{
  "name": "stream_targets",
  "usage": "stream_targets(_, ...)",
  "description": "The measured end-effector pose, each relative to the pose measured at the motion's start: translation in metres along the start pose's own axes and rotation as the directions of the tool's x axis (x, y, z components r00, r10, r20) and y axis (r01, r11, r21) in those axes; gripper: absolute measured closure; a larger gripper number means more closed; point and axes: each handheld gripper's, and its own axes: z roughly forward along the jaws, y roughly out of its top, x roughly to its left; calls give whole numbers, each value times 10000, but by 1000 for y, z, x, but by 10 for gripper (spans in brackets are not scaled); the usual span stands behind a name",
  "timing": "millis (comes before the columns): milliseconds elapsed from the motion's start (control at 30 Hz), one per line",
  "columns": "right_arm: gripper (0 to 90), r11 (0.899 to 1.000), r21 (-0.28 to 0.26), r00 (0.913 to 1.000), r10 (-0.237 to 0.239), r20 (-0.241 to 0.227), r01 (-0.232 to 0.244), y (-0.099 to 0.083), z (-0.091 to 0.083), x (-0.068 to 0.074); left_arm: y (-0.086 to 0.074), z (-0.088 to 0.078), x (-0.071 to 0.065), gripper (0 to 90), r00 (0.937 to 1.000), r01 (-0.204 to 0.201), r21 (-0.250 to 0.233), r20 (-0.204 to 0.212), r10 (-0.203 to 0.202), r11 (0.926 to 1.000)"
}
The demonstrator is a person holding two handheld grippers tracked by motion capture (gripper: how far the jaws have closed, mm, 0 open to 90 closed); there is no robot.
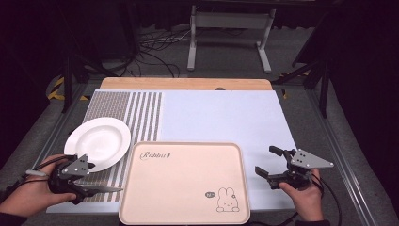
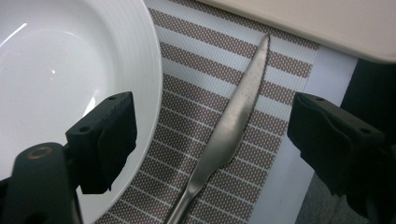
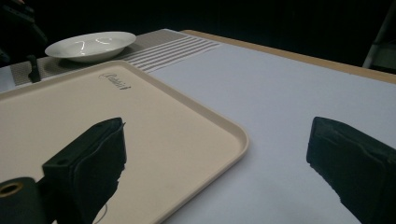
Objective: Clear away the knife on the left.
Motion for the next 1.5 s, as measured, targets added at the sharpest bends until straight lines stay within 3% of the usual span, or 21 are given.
stream_targets(267,54,9999,-73,9999,-85,-88,84,2,0,2,-3,2,1,219,9976,-637,782,317,613,9949)
stream_targets(500,54,9999,-126,9999,-64,-145,62,2,-2,2,-7,7,6,283,9901,-1351,1653,609,1266,9770)
stream_targets(667,55,9999,-110,9997,-88,-211,86,2,-1,2,-11,12,12,356,9848,-1656,2270,907,1484,9597)
stream_targets(767,54,9999,-126,9997,-102,-242,99,2,-1,2,-12,14,15,377,9822,-1822,2714,946,1622,9450)
stream_targets(800,54,9999,-117,9996,-90,-266,86,2,-1,2,-12,14,15,371,9822,-1822,2714,946,1622,9450)
stream_targets(833,53,9999,-67,9993,-90,-351,88,2,0,2,-13,15,16,380,9810,-1895,2884,951,1689,9386)
stream_targets(900,53,9999,-36,9992,-112,-393,111,2,1,3,-12,14,17,396,9810,-1893,2941,984,1673,9368)
stream_targets(967,53,9999,25,9987,-161,-487,162,1,2,4,-12,15,19,439,9761,-2121,3184,1139,1849,9239)
stream_targets(1000,53,9999,25,9987,-161,-487,162,1,2,4,-12,15,19,448,9761,-2121,3184,1139,1849,9239)
stream_targets(1067,53,9998,41,9985,-183,-513,186,1,2,4,-12,16,18,475,9734,-2259,3415,1168,1973,9123)
stream_targets(1167,53,9998,-6,9985,-177,-516,177,1,1,4,-11,17,20,506,9671,-2530,3530,1170,2258,9008)
stream_targets(1267,51,9998,13,9984,-195,-533,196,1,1,4,-13,19,22,530,9649,-2611,3619,1248,2310,8949)
stream_targets(1367,51,9998,5,9982,-220,-566,221,1,1,4,-14,21,24,583,9588,-2827,3905,1410,2466,8761)
stream_targets(1400,51,9998,6,9981,-222,-570,223,1,1,4,-15,22,24,601,9618,-2724,3982,1393,2358,8759)
stream_targets(1500,50,9998,24,9980,-214,-599,216,1,1,4,-15,21,25,658,9521,-3038,3914,1571,2623,8686)
